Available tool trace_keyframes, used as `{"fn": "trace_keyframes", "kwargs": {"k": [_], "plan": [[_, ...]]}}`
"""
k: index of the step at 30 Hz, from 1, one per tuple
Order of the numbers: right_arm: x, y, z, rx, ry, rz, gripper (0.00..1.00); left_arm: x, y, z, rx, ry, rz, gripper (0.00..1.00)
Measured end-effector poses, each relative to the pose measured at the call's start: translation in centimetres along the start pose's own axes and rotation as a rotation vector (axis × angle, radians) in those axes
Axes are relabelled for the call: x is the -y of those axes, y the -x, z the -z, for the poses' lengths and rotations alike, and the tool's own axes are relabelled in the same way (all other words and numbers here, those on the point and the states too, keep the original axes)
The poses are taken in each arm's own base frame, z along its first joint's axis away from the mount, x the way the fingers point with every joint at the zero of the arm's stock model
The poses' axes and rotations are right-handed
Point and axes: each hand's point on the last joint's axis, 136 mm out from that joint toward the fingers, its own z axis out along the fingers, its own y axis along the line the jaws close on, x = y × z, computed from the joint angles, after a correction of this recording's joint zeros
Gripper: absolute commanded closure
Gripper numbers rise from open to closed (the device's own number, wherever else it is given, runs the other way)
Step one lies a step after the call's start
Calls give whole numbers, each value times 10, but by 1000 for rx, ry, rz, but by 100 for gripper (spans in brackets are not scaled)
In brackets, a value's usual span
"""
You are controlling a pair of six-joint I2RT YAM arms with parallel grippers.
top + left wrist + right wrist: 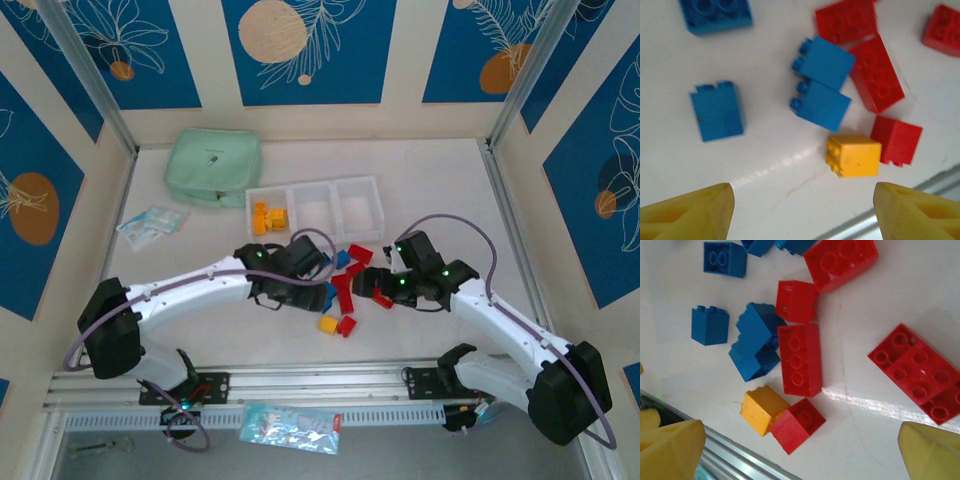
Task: Sort the legos into containers by color
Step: Touch the lego at the bottom-center of the table.
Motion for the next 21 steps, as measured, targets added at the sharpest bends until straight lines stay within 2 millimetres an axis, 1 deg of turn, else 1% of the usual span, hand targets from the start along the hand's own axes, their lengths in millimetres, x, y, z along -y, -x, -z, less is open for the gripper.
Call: {"fn": "trace_keyframes", "kwargs": {"k": [4,6,9,11,15,21], "plan": [[11,-7,-3,-19,-13,-31,1,22,-17,-12,-42,-31,-22,24],[13,-8,-4,-23,-13,-44,1,29,-25,-24,-71,-27,-35,24],[14,-8,-4,-24,-9,-51,1,29,-36,-44,-123,8,-45,24],[14,-8,-4,-24,-7,-52,1,27,-40,-54,-146,29,-44,24],[14,-7,-3,-23,-6,-55,1,28,-40,-64,-155,38,-37,24],[15,-6,-3,-20,-5,-62,1,38,-37,-73,-154,0,-37,24]]}}
